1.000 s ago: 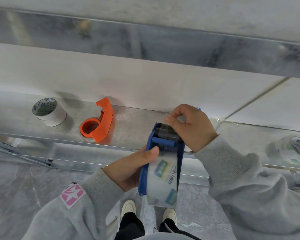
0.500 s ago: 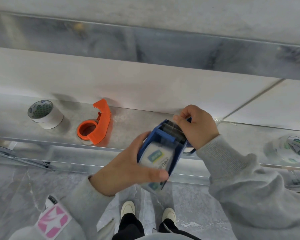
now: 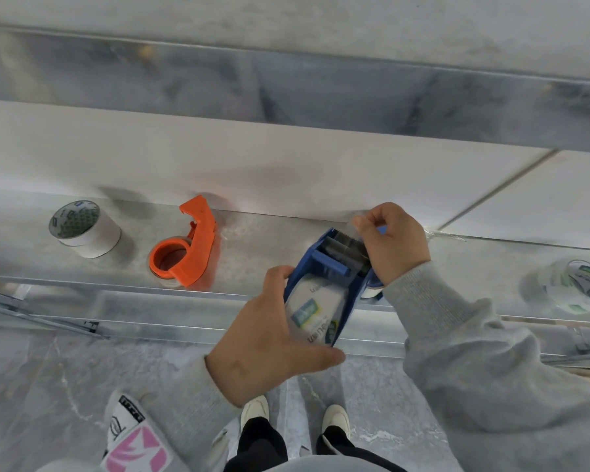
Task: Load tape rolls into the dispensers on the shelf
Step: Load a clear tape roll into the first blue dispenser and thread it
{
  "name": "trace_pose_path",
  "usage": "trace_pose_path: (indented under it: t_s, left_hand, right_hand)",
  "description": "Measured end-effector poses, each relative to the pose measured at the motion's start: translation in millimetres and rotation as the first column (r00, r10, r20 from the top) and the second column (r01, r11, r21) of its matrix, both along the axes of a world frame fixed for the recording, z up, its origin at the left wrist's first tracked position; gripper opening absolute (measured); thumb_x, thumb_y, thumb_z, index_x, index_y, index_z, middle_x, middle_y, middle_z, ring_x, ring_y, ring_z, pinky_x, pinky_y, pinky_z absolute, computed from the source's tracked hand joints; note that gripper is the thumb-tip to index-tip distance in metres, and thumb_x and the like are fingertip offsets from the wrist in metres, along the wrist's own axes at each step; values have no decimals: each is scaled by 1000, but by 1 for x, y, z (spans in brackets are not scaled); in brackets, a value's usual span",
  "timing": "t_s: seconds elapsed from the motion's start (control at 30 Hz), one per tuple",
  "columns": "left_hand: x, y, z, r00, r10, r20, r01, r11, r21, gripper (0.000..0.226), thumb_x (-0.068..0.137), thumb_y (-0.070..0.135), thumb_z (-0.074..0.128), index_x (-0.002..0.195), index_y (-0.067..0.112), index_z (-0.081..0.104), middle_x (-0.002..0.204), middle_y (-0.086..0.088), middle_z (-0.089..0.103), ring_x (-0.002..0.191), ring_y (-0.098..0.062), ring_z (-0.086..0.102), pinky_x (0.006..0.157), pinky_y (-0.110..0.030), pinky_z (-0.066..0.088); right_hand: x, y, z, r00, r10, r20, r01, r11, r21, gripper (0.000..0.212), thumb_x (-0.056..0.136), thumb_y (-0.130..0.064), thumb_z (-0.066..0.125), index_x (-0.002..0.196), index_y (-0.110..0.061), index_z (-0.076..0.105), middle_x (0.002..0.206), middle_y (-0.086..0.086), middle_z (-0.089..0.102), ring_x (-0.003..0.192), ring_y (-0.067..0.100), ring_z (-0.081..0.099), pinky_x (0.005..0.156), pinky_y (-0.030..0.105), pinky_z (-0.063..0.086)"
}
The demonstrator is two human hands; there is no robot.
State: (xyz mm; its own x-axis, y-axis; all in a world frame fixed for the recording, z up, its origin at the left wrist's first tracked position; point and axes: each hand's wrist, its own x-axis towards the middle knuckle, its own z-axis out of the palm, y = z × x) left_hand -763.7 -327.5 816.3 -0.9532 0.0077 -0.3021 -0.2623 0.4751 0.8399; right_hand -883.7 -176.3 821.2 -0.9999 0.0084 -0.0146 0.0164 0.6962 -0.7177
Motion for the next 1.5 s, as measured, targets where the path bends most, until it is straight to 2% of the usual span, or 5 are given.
trace_pose_path:
  t_s: [0.67, 0.87, 1.03, 1.13, 1.5]
  left_hand:
    - [9, 0, -10, 981, 72, -177, -60, 996, 73, 78, 57, 19, 87, 115, 33, 37, 98, 19, 58, 94, 11, 58, 63, -15, 55]
    - [11, -9, -12, 938, 181, -295, -140, 978, 154, 73, 51, 28, 75, 118, 21, 47, 102, 21, 59, 96, 1, 62, 64, -13, 53]
    - [11, -10, -12, 885, 272, -379, -197, 954, 226, 67, 51, 32, 70, 114, 28, 47, 106, 29, 59, 99, 3, 61, 68, -11, 52]
    - [9, -10, -14, 871, 340, -355, -229, 920, 319, 63, 50, 31, 68, 110, 28, 48, 102, 33, 60, 97, 6, 61, 67, -9, 52]
    - [-8, -16, -53, 844, 536, -19, -405, 660, 633, 56, 53, 13, 73, 105, 24, 57, 100, -6, 67, 85, -17, 69, 68, -27, 56]
  right_hand:
    - [-33, 18, 0, 922, -129, 365, 323, 776, -542, 23, 93, -23, 55, 74, -10, 55, 49, 4, 53, 34, 15, 57, 60, 38, 55]
    - [-33, 16, -9, 932, -151, 329, 311, 797, -517, 18, 91, -20, 57, 77, -9, 56, 56, 4, 57, 38, 13, 58, 50, 30, 54]
    - [-26, 3, -34, 695, 122, 708, 560, 526, -640, 8, 89, -6, 50, 93, -3, 56, 91, 16, 56, 79, 28, 60, 67, 38, 56]
    - [-16, -12, -45, 564, 249, 788, 613, 512, -601, 22, 94, -10, 35, 88, -1, 54, 90, 14, 57, 78, 27, 57, 64, 38, 52]
    - [0, -41, -71, 663, 255, 704, 655, 259, -710, 27, 95, -29, 46, 83, -12, 63, 65, 4, 64, 58, 19, 60, 54, 25, 53]
